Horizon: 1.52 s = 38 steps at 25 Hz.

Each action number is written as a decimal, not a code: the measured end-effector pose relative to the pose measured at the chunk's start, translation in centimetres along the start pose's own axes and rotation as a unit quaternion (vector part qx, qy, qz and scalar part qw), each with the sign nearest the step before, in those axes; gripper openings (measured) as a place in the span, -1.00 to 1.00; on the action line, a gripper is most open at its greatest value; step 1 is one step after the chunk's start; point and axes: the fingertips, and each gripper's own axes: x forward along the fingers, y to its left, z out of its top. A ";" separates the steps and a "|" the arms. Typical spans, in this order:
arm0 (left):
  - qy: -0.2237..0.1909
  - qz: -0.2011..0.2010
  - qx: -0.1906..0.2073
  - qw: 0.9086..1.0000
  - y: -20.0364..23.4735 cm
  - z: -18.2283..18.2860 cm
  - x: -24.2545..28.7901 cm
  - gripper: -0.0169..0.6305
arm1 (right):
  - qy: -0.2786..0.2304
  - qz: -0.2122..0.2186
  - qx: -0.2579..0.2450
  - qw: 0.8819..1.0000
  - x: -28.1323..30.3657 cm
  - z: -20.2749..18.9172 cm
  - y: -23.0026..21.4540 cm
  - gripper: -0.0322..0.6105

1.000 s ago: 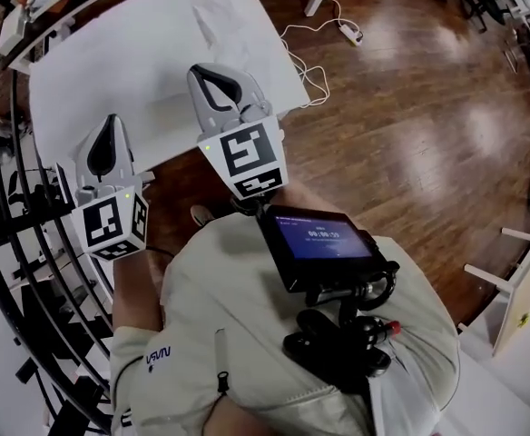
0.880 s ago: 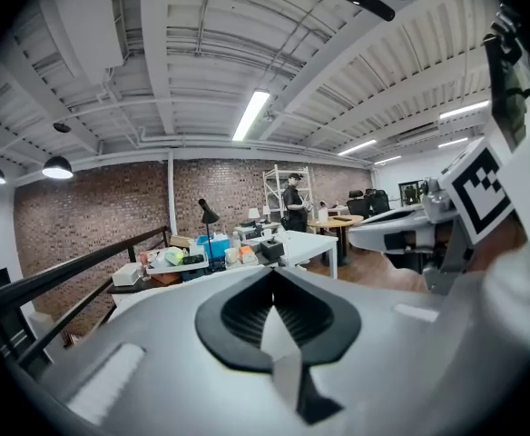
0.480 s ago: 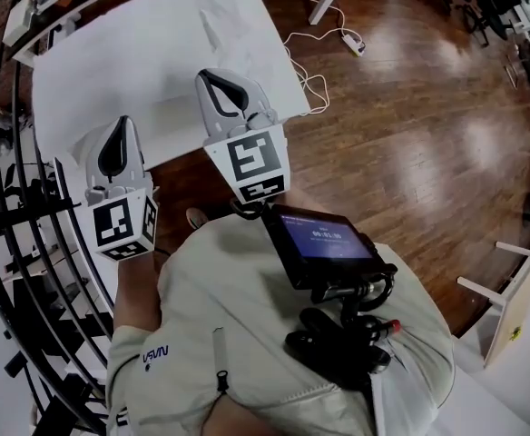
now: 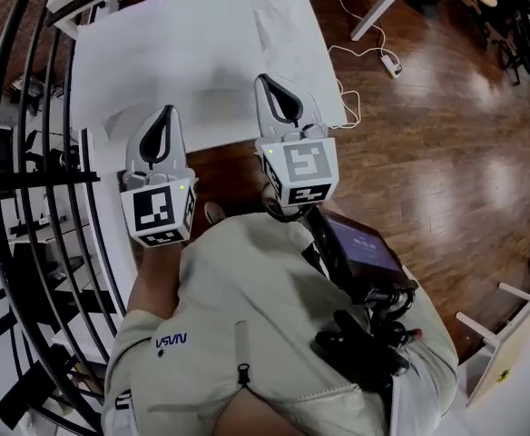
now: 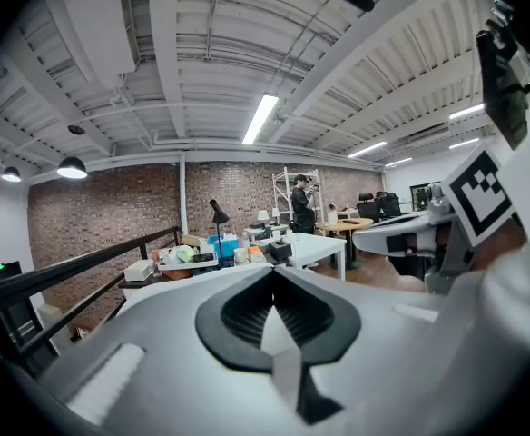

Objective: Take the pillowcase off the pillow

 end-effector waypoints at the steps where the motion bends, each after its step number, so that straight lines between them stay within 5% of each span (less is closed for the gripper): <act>1: -0.001 0.004 -0.003 1.000 0.2 -0.2 -0.2 -0.93 | 0.001 -0.001 0.001 1.000 -0.1 -0.2 0.1 -0.89; 38: -0.015 0.041 -0.038 0.998 1.0 -4.2 -2.8 -0.93 | 0.007 -0.029 0.008 1.000 -2.4 -3.4 0.4 -0.89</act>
